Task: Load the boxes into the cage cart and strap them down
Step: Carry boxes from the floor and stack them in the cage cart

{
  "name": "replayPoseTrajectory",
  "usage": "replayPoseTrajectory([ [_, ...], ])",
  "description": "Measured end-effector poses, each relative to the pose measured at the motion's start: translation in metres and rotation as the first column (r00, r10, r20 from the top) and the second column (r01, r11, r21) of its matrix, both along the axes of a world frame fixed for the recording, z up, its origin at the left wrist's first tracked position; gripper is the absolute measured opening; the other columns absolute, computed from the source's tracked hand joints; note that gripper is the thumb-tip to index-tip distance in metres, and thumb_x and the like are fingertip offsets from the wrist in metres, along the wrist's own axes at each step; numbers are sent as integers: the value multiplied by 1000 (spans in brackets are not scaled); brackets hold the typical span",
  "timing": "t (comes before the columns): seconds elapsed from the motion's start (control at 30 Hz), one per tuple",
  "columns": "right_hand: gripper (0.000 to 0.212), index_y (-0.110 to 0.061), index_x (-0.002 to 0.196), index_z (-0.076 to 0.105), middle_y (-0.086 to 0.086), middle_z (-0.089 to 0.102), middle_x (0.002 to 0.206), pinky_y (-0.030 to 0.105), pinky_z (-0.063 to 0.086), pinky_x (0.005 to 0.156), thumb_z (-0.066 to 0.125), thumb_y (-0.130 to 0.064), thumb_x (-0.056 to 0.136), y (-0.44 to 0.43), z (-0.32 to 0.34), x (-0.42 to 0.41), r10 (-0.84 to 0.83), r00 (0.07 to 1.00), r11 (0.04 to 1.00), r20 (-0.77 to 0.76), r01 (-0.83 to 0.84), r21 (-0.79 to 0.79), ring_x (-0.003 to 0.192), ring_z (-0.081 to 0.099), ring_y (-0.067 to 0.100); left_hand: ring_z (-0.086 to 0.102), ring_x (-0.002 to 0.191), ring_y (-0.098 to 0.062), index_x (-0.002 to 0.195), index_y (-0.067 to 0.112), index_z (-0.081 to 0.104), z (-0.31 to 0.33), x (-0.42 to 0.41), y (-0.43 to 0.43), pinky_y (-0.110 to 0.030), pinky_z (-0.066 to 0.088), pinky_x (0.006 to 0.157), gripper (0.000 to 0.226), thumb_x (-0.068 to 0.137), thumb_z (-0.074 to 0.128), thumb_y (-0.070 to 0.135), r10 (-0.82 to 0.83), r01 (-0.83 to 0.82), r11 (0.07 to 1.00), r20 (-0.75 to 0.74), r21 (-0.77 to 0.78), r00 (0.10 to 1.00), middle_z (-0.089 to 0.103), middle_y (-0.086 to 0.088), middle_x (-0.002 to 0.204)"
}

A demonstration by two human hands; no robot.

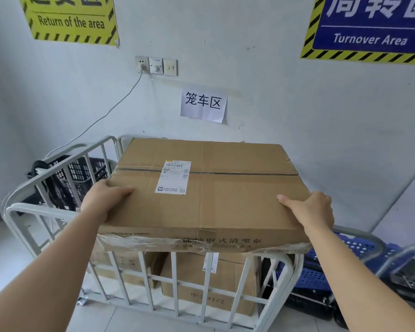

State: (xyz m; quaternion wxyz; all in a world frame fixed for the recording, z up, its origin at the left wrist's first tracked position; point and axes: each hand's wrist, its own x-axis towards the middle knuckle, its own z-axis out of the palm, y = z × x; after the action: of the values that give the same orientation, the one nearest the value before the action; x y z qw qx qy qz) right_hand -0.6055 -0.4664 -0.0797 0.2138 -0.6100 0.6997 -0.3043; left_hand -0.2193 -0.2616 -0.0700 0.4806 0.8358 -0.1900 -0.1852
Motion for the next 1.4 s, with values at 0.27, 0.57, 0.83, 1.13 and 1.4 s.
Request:
replayPoseTrajectory([
  [0.27,91,-2,125,50,15,47,129,49,51,88,79,-64,64,-76,-30,56,-73,997,992,-36,77,98,108,57,38,59,95,-30,124,14,55,-29,77,-109,-44,53,84,61,75,77,41,-101,102,990,-16,95,995,62,-7,105],
  [0.57,93,-3,126,50,16,48,129,51,51,88,80,-64,62,-138,-79,93,-120,989,956,-82,137,259,109,56,38,58,98,-31,126,14,52,-85,125,-199,-44,52,87,64,74,78,40,-153,169,959,-85,228,984,61,-8,110],
  [0.83,82,-6,112,56,13,53,118,43,53,77,83,-61,58,-191,-142,103,-109,988,903,-107,143,405,95,61,36,56,93,-29,133,9,50,-152,127,-248,-40,50,80,69,76,77,36,-118,174,924,-178,341,977,58,-7,101],
  [1.13,88,-7,125,49,12,48,126,46,51,83,80,-61,63,-227,-220,100,-50,972,802,-228,175,571,102,58,35,64,90,-29,123,16,57,-256,138,-274,-46,56,83,79,55,79,49,-58,197,863,-297,465,953,66,-8,102],
  [1.4,96,-4,134,43,16,41,138,49,51,89,82,-57,64,-227,-291,97,-77,954,728,-290,252,637,111,56,38,57,106,-33,139,12,42,-311,127,-288,-43,50,91,80,73,77,41,-114,276,774,-303,570,946,56,-15,126],
])
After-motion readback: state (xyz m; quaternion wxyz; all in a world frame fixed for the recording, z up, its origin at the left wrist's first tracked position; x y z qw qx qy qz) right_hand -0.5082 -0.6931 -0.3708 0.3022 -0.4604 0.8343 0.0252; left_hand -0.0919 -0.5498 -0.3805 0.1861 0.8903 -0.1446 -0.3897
